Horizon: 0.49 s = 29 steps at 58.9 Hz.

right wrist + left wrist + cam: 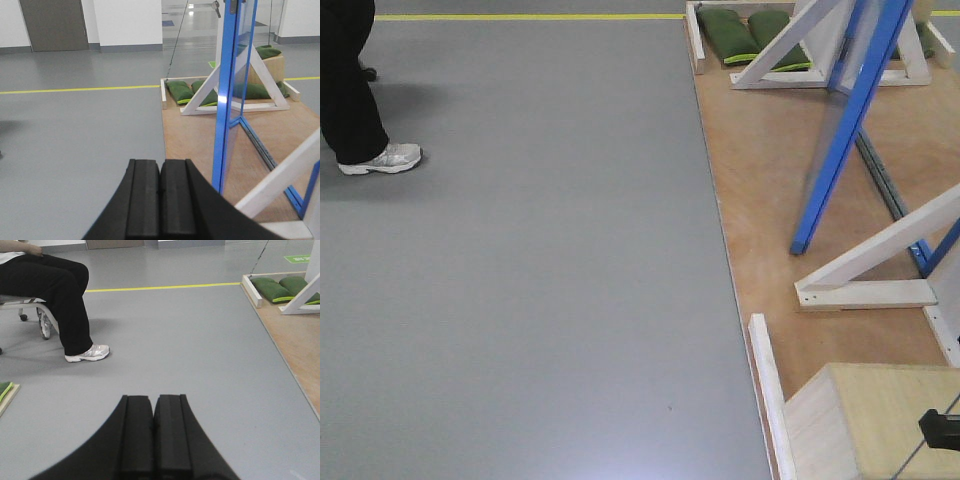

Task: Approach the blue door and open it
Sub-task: 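Drive the base alongside the blue door, stopping beside its edge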

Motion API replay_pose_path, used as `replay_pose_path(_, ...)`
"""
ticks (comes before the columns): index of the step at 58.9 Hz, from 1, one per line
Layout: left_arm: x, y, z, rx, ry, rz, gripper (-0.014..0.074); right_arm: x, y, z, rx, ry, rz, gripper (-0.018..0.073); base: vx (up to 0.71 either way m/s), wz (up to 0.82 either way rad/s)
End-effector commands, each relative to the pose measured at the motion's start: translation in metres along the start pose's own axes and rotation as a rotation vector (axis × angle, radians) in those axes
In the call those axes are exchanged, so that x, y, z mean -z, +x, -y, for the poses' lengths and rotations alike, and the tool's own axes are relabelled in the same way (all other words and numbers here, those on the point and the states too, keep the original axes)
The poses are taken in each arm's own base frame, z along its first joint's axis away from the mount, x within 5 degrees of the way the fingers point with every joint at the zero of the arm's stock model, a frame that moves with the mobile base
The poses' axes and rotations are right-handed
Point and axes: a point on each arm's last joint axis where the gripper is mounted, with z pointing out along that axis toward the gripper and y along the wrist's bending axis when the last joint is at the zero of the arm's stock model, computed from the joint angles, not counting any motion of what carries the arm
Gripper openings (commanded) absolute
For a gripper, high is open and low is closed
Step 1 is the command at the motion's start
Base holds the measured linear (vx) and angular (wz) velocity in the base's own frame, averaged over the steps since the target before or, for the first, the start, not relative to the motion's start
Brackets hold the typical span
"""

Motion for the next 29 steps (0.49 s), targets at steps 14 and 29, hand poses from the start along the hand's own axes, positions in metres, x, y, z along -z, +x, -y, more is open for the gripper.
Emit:
replay_pose_path(14,0.0009,-0.0064,-0.0003,0.004,-0.005,0.09,0.007,0.0001,-0.0022,-0.0001,0.006,-0.001,0.085,0.0002,0.46,0.0)
replay_pose_path(29,0.0009,-0.0064,-0.0003,0.004,-0.004,0.09,0.007,0.0001,-0.0022,-0.0001,0.006,-0.001,0.084,0.0002,0.44,0.0)
